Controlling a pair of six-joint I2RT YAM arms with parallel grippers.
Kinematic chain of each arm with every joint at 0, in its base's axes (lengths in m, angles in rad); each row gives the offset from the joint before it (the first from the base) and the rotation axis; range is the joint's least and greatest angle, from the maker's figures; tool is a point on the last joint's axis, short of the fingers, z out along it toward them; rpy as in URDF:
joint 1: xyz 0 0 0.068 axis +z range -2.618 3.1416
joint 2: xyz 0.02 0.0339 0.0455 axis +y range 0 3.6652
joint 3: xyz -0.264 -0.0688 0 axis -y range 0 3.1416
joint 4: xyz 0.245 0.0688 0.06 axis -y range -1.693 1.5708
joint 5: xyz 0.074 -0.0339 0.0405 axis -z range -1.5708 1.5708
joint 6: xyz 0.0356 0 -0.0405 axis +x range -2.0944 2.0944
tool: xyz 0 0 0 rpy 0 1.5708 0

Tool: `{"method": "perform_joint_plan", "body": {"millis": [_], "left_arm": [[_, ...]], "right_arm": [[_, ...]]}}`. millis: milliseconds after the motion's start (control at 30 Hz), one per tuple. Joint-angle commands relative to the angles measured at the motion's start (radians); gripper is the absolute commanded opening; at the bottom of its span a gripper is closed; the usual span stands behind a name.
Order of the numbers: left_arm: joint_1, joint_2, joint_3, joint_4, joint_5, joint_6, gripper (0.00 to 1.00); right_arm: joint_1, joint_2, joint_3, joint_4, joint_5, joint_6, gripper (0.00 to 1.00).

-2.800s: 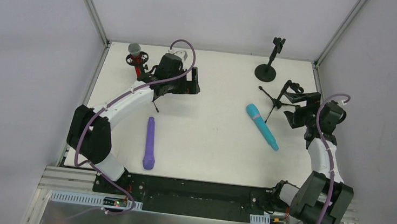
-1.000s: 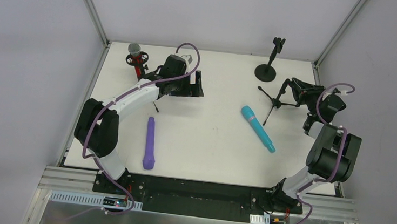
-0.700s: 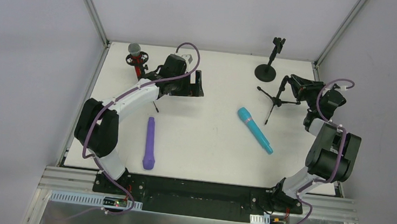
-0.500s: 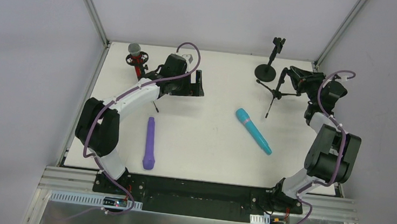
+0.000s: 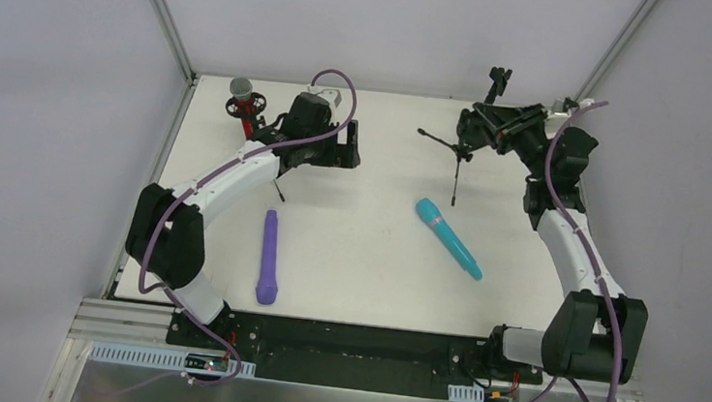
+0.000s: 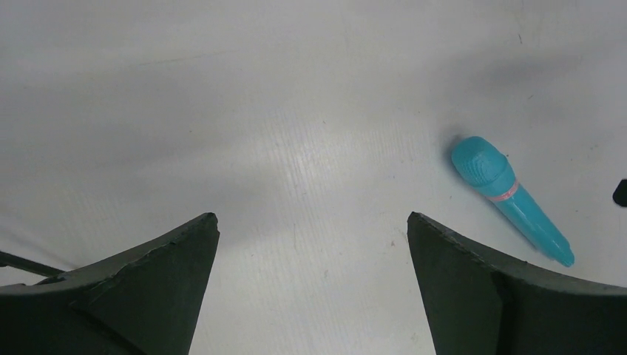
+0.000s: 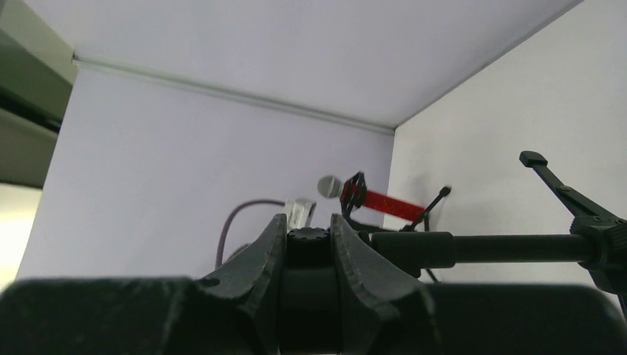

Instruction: Attach the microphones to the stand

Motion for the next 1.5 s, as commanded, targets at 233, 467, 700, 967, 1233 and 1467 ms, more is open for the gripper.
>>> {"method": "perform_joint_plan", "body": {"millis": [233, 467, 700, 967, 1233, 1467], "left_arm": [[0.003, -0.213, -0.025, -0.003, -0.336, 0.158, 0.99], [0.003, -0.265, -0.045, 0.004, -0.467, 0.207, 0.99], [0.003, -0.27, -0.056, 0.018, -0.461, 0.215, 0.99], [0.003, -0.256, -0.057, 0.02, -0.444, 0.215, 0.99], [0.003, -0.249, -0.054, 0.02, -0.433, 0.219, 0.99], [0.003, -0.251, -0.055, 0.019, -0.426, 0.215, 0.99]], "right_arm": [[0.343, -0.061, -0.008, 0.031, 0.1, -0.058, 0.0], [0.475, 0.075, -0.006, 0.131, 0.111, -0.018, 0.0], [0.548, 0.183, -0.021, 0.243, 0.137, 0.024, 0.0], [0.556, 0.287, -0.09, 0.392, 0.141, 0.085, 0.0], [0.542, 0.373, -0.161, 0.535, 0.109, 0.121, 0.09], [0.493, 0.417, -0.208, 0.652, 0.072, 0.173, 0.41]]}}
